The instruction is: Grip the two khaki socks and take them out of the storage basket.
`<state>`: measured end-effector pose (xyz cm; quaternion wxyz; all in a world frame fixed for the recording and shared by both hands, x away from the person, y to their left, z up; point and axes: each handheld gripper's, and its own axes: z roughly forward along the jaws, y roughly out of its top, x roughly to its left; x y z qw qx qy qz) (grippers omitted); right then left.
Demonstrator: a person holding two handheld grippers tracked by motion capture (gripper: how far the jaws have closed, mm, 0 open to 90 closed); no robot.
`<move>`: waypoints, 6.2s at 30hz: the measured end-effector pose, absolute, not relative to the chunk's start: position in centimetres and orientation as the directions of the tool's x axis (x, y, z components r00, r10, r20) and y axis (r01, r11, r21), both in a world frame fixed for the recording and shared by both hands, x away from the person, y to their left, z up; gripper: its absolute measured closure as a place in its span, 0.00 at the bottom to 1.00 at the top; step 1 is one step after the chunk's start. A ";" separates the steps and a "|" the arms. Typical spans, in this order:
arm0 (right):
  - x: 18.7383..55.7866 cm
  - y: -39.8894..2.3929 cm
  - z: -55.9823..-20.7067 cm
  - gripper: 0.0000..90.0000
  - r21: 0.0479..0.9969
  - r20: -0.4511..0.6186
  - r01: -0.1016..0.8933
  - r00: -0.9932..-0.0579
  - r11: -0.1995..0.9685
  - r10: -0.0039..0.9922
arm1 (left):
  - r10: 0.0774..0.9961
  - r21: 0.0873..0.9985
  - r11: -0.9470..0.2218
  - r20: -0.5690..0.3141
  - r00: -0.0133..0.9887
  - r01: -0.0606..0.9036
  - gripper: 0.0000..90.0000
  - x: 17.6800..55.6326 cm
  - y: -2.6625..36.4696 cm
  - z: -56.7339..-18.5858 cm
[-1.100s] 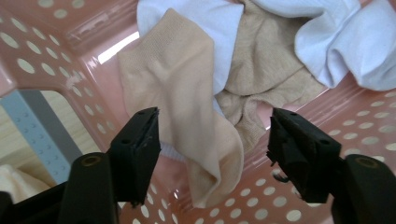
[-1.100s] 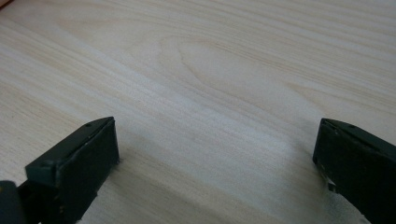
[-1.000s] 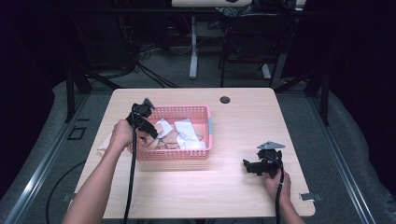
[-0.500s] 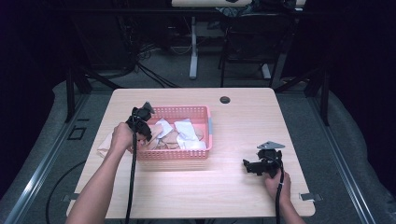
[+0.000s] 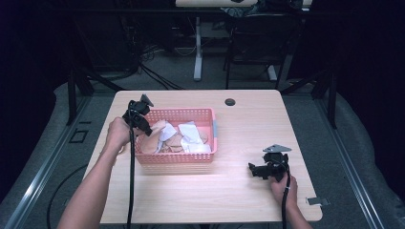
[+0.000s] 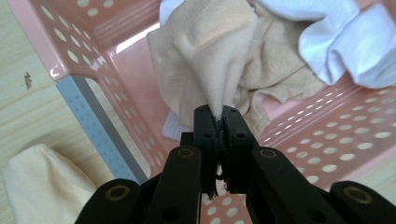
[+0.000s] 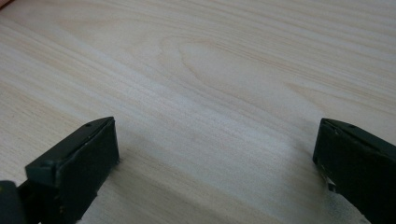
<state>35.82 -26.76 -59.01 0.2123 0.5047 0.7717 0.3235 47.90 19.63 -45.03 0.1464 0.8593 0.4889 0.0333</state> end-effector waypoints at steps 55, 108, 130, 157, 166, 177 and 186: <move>35.8 -26.8 -59.0 0.00 0.709 -0.009 0.642 -0.405 0.291 0.914 | 0.922 0.397 -0.363 0.025 0.386 0.843 0.95 44.5 28.9 -33.2; 35.8 -26.8 -59.0 0.00 0.714 -0.002 0.641 -0.400 0.282 0.916 | 0.969 0.294 -0.227 -0.029 0.246 0.928 0.94 47.2 30.9 -48.1; 35.8 -26.8 -59.0 0.00 0.713 -0.003 0.642 -0.401 0.283 0.916 | 0.988 0.362 -0.153 0.027 0.154 0.920 0.39 44.6 33.8 -47.1; 35.8 -26.8 -58.9 0.00 0.707 -0.007 0.644 -0.407 0.292 0.914 | 0.969 0.448 -0.193 -0.056 0.242 0.873 0.18 34.7 33.0 -50.5; 35.8 -26.8 -59.0 0.00 0.712 -0.003 0.642 -0.403 0.285 0.915 | 0.967 0.451 -0.200 -0.055 0.250 0.870 0.11 32.7 32.1 -54.0; 35.8 -26.8 -59.0 0.00 0.708 -0.007 0.644 -0.404 0.290 0.915 | 0.970 0.462 -0.216 -0.001 0.244 0.860 0.00 31.8 31.6 -56.5; 35.8 -26.8 -59.0 0.00 0.709 -0.004 0.643 -0.406 0.289 0.914 | 0.975 0.494 -0.189 -0.010 0.223 0.849 0.00 31.4 32.3 -57.5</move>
